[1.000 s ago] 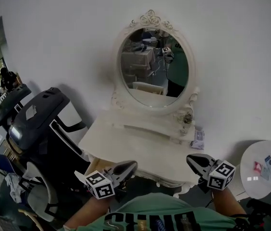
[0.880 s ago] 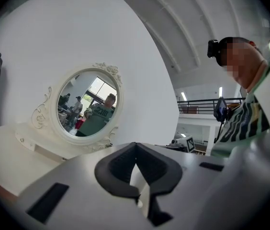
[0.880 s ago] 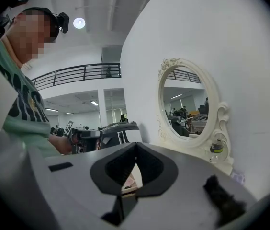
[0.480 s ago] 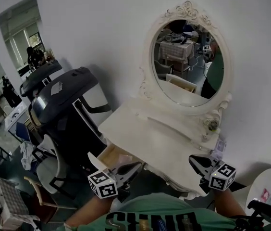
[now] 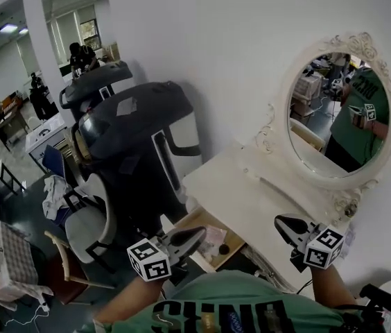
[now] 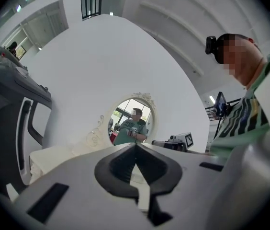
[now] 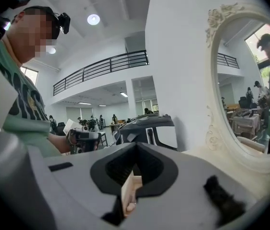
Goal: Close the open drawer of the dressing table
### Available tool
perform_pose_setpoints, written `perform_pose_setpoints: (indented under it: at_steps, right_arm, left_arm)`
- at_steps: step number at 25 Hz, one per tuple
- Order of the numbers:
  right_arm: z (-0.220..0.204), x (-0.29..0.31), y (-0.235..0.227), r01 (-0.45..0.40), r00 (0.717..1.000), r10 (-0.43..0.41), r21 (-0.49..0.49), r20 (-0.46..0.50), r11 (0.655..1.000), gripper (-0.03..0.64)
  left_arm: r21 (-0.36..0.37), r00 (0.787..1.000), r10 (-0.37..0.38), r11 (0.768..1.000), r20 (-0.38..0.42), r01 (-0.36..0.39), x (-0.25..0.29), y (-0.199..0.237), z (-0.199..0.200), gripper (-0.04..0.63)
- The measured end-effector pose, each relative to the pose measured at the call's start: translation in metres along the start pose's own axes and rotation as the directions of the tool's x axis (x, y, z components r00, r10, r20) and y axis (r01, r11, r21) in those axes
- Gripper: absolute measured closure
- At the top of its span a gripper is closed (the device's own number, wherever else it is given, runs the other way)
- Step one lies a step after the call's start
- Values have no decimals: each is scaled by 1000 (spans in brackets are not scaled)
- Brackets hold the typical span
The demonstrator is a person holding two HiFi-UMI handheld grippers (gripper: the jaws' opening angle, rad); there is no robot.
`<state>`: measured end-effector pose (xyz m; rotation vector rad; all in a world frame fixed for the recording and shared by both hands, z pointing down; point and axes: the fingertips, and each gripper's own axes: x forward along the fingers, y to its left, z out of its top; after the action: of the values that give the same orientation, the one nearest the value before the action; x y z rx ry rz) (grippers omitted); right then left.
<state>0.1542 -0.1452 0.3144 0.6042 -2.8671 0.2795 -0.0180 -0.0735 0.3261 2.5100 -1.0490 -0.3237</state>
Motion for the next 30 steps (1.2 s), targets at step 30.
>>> perform_pose_setpoints:
  at_steps: [30]
  right_arm:
    - [-31, 199, -30, -626, 778, 615, -69, -134, 777, 604]
  left_arm:
    - [-68, 765, 641, 768, 68, -637, -36, 84, -57, 586]
